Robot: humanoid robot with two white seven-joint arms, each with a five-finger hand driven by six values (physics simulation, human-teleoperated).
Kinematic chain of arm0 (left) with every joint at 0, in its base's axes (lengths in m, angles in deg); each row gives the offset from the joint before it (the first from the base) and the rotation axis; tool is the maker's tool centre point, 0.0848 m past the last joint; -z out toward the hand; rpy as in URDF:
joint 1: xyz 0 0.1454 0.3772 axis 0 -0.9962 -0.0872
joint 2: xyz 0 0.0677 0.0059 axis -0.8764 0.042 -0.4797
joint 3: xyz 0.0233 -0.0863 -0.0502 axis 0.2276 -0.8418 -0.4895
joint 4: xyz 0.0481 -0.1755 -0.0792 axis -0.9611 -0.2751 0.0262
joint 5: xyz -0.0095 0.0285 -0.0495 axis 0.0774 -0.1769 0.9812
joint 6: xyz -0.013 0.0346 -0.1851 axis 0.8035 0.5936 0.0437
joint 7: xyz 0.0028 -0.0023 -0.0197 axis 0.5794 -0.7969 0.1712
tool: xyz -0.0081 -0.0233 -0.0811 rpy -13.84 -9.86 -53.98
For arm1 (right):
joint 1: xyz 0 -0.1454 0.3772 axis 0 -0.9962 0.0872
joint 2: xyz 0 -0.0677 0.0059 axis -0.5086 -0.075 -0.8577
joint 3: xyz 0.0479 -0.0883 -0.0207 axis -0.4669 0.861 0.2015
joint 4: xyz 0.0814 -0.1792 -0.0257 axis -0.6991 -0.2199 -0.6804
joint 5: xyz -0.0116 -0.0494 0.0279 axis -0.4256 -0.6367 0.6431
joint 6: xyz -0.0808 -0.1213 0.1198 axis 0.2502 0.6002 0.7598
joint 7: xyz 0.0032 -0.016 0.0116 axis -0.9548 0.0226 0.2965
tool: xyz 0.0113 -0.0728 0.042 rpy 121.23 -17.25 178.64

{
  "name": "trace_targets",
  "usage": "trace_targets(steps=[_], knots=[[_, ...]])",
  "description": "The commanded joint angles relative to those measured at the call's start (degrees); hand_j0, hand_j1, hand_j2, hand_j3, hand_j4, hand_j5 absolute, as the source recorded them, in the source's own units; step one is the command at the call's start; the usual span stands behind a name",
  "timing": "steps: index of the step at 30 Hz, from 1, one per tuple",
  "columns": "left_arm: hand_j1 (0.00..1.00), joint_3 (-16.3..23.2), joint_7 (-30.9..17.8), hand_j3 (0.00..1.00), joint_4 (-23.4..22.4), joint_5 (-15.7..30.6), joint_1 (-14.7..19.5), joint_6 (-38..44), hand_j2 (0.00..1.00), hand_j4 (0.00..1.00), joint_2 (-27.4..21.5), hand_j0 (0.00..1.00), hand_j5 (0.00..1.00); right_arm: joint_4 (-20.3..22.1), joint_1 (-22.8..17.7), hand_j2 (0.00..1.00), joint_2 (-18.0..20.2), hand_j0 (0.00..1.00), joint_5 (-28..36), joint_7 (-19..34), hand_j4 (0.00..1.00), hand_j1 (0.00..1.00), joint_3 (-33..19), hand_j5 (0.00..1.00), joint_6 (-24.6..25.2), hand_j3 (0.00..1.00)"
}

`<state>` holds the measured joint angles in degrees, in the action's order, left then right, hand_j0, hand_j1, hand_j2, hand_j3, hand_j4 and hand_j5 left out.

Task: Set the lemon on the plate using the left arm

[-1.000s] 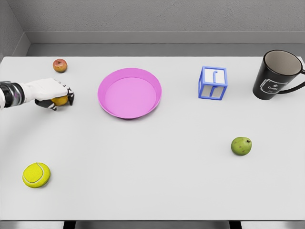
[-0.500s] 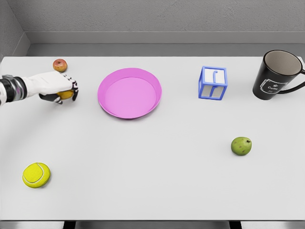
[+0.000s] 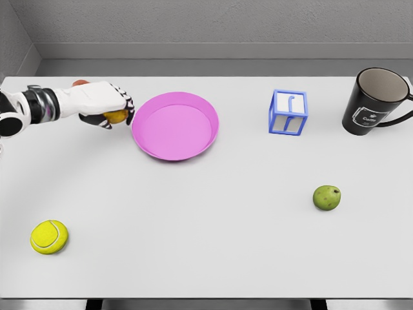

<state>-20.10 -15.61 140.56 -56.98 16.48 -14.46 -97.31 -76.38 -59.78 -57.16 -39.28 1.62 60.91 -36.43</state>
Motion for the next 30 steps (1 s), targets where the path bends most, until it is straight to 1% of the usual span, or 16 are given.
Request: trace_targets(steps=[1, 3, 5, 8, 13, 15, 19, 22, 25, 26, 29, 30], knots=[[0.40, 2.11, 0.18, 0.40, 0.06, 1.67, 0.09, 0.18, 0.40, 0.40, 0.19, 0.40, 0.40, -0.03, 0.00, 1.00, 0.00, 1.00, 0.00, 0.05, 1.00, 1.00, 0.00, 1.00, 0.01, 1.00], [0.40, 2.55, 0.09, 0.40, 0.06, 1.75, 0.35, 0.18, 0.40, 0.40, 0.72, 0.40, 0.40, -0.03, 0.00, 1.00, 0.00, 1.00, 0.00, -0.04, 1.00, 1.00, 0.00, 1.00, 0.01, 1.00], [0.39, 4.39, 0.09, 0.39, -0.03, 1.75, 1.49, 0.18, 0.39, 0.39, 1.77, 0.39, 0.39, -0.03, 0.00, 1.00, 0.00, 1.00, 0.00, 0.05, 1.00, 1.00, 0.00, 1.00, 0.01, 1.00], [0.39, 6.06, 0.18, 0.39, -0.11, 1.75, 2.37, 0.18, 0.39, 0.39, 2.82, 0.39, 0.39, -0.03, 0.00, 1.00, 0.00, 1.00, 0.00, -0.04, 1.00, 1.00, 0.00, 1.00, 0.01, 1.00], [0.39, 6.85, 0.18, 0.39, -0.20, 1.67, 2.72, 0.18, 0.39, 0.39, 4.23, 0.39, 0.39, -0.03, 0.00, 1.00, 0.00, 1.00, 0.00, -0.04, 1.00, 1.00, 0.00, 1.00, 0.01, 1.00], [0.39, 7.73, 0.09, 0.39, -0.11, 1.58, 3.25, 0.18, 0.39, 0.39, 5.20, 0.39, 0.39, 0.05, 0.00, 1.00, 0.00, 1.00, 0.00, -0.04, 1.00, 1.00, 0.00, 1.00, 0.01, 1.00], [0.39, 8.00, 0.18, 0.39, -0.20, 1.40, 3.43, 0.18, 0.39, 0.39, 6.25, 0.39, 0.39, -0.03, 0.00, 1.00, 0.00, 1.00, 0.00, -0.04, 1.00, 1.00, 0.00, 1.00, 0.01, 1.00], [0.39, 8.87, 0.09, 0.39, -0.38, 1.32, 4.13, 0.18, 0.39, 0.39, 7.92, 0.39, 0.39, -0.03, 0.00, 1.00, 0.00, 1.00, 0.00, -0.04, 1.00, 1.00, 0.00, 1.00, 0.01, 1.00], [0.40, 9.49, 0.09, 0.40, -0.47, 1.14, 4.39, 0.18, 0.40, 0.40, 8.36, 0.40, 0.40, -0.03, 0.00, 1.00, 0.00, 1.00, 0.00, -0.04, 1.00, 1.00, 0.00, 1.00, -0.08, 1.00], [0.40, 9.67, 0.09, 0.40, -0.82, 0.88, 4.57, 0.18, 0.40, 0.40, 9.51, 0.40, 0.40, 0.05, 0.00, 1.00, 0.00, 1.00, 0.00, -0.04, 1.00, 1.00, 0.00, 1.00, 0.01, 1.00], [0.40, 9.75, 0.09, 0.40, -1.34, 0.79, 4.57, 0.18, 0.40, 0.40, 9.77, 0.40, 0.40, 0.05, 0.00, 1.00, 0.00, 1.00, 0.00, -0.04, 1.00, 1.00, 0.00, 1.00, 0.01, 1.00], [0.46, 9.75, 0.09, 0.46, -1.34, 0.79, 4.57, 0.18, 0.46, 0.46, 9.77, 0.46, 0.46, 0.05, 0.00, 1.00, 0.00, 1.00, 0.00, 0.05, 1.00, 1.00, 0.00, 1.00, 0.01, 1.00]])
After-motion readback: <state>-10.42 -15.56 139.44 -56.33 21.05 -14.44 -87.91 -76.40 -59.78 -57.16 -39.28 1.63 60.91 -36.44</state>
